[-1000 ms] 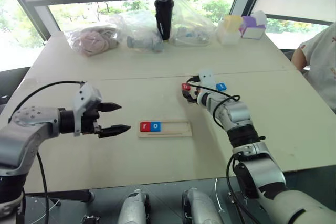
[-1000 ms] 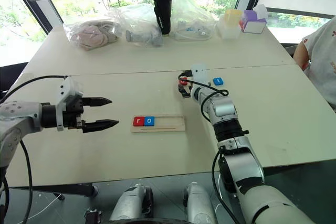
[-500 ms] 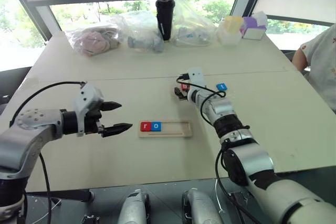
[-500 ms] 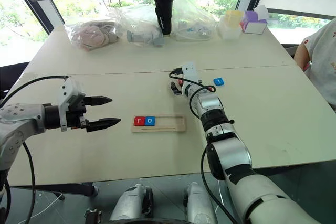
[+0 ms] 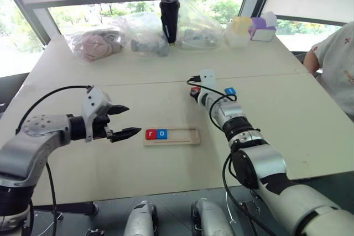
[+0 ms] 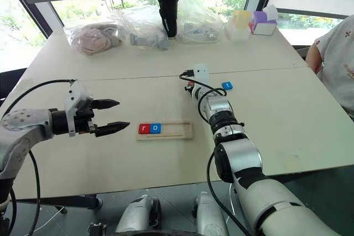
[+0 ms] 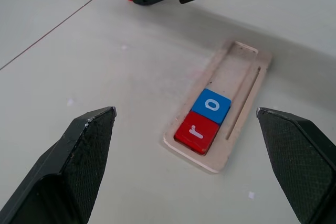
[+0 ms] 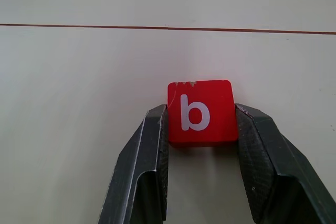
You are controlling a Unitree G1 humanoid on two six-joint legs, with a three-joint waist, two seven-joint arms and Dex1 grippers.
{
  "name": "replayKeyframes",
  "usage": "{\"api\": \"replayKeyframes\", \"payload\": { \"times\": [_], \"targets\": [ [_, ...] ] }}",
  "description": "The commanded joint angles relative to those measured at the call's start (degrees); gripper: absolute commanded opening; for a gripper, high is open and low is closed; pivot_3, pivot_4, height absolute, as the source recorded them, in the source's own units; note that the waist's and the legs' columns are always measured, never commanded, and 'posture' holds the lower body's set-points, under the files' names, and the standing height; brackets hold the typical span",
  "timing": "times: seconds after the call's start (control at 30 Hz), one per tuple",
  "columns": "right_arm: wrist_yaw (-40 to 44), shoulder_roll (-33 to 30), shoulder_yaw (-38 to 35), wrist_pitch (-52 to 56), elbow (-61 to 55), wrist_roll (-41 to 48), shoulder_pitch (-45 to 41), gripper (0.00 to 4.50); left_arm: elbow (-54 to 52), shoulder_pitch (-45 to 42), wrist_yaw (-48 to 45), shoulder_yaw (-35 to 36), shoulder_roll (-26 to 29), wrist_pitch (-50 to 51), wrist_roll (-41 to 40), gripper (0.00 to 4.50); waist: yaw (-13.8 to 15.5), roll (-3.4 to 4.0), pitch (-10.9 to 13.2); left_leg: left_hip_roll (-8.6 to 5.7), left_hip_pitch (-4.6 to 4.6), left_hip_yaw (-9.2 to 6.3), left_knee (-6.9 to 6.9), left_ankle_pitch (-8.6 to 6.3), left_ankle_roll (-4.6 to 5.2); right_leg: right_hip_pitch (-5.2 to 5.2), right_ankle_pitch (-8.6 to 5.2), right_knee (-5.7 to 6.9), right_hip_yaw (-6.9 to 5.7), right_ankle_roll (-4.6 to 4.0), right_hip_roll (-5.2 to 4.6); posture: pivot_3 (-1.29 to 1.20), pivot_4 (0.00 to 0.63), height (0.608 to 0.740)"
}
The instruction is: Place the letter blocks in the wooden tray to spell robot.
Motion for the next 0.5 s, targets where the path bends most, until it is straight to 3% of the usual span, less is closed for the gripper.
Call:
{"api": "replayKeyframes", "payload": {
  "times": [0.03, 0.17, 0.3, 0.4, 0.5],
  "targets": [
    [2.3, -2.7, 2.0, 5.4, -16.7, -1.3, 2.8, 1.18, -0.6, -0.5, -0.2, 0.0, 0.3, -1.5, 0.6, 4.50, 0.0, 0.01, 0.0, 0.00, -0.02, 0.00, -0.06, 0.00, -0.01, -0.04, 0.00, 0.00, 0.00, 0.01, -0.01, 0.00, 0.150, 0.740],
    [6.7, -8.9, 3.0, 21.0, -45.7, 1.0, 13.0, 1.18, -0.3, -0.7, -1.0, -0.3, 0.5, -1.8, 0.4, 4.50, 0.5, 0.03, 0.0, -0.01, -0.10, -0.03, -0.25, 0.01, -0.02, -0.19, -0.01, -0.03, 0.00, 0.05, -0.02, 0.00, 0.150, 0.740],
    [7.4, -11.9, 0.6, 34.7, -64.1, 4.3, 21.0, 1.18, -0.5, -1.4, -1.5, -0.9, 0.2, -2.1, -0.1, 4.50, 0.7, 0.02, 0.0, 0.00, -0.06, -0.02, -0.28, 0.01, -0.02, -0.21, -0.04, -0.03, 0.00, 0.08, 0.00, 0.00, 0.150, 0.740],
    [6.6, -11.6, -3.7, 44.9, -75.4, 6.7, 26.6, 1.18, -0.6, -2.6, -2.3, -2.1, 0.1, -2.3, 0.0, 4.50, 0.6, 0.02, 0.0, 0.01, -0.02, -0.01, -0.27, 0.02, -0.04, -0.22, -0.05, -0.01, 0.00, 0.06, 0.03, 0.00, 0.150, 0.740],
    [4.8, -6.9, -9.1, 57.2, -85.8, 8.1, 32.6, 1.18, 0.5, -4.2, -2.9, -3.8, -0.3, -2.7, 0.5, 4.50, 1.4, 0.02, 0.0, 0.01, -0.01, -0.03, -0.23, 0.04, -0.07, -0.21, -0.10, 0.01, 0.00, -0.05, 0.05, 0.00, 0.150, 0.740]
  ]
}}
